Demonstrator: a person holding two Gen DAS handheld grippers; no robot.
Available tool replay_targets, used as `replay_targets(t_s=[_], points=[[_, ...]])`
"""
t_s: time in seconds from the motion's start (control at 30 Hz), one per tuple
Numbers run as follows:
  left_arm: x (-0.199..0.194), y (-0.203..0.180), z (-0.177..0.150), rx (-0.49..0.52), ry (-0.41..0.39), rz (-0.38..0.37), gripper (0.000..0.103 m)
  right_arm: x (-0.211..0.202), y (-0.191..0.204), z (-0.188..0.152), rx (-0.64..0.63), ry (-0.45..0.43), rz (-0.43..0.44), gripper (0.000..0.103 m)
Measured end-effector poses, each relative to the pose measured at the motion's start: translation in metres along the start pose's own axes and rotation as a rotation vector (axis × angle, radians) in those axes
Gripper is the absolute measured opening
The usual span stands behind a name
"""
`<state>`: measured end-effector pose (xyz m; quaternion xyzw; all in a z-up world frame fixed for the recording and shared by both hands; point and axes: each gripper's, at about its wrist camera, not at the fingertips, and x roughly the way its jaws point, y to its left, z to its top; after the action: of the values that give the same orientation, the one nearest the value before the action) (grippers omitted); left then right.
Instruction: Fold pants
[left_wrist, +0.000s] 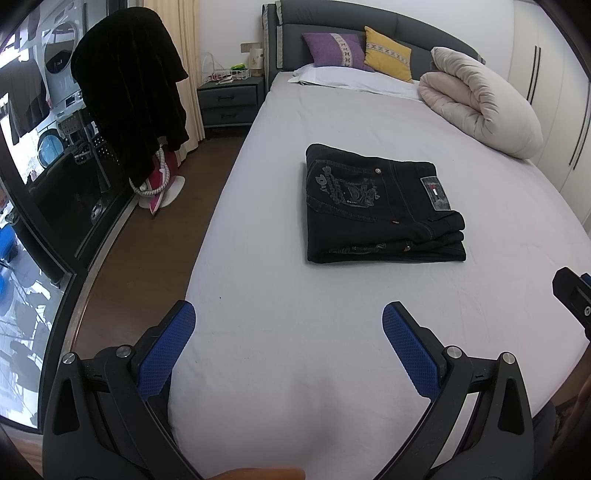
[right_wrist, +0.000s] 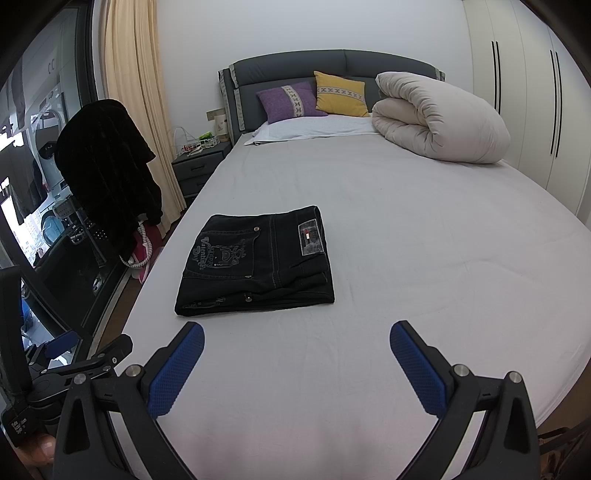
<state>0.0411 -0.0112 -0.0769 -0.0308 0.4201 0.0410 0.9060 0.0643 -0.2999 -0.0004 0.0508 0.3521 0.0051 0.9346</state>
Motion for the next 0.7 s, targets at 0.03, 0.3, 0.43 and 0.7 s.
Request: replay_targets(t_s=[0.03, 0.3, 0.43, 0.7], points=[[0.0005, 0.0003, 0.0002, 0.0, 0.001, 0.0, 0.103, 0.0, 0.0001, -0.0001, 0.0, 0.0, 0.0, 0.103], [0.0006, 0.0002, 0.0, 0.0, 0.002, -0.003, 0.103, 0.0008, 0.0011, -0.0002, -0.001, 0.001, 0.002, 0.103], [0.0021, 0.001, -0.0004, -0.002, 0.007, -0.006, 0.103, 0.0027, 0.0035, -0.0013, -0.002, 0.002, 0.005, 0.103], [0.0026, 0.0039, 0.0004, -0.004, 0.007, -0.011, 0.103, 0.0042, 0.0038, -0.0025, -0.002, 0.007, 0.009, 0.103]])
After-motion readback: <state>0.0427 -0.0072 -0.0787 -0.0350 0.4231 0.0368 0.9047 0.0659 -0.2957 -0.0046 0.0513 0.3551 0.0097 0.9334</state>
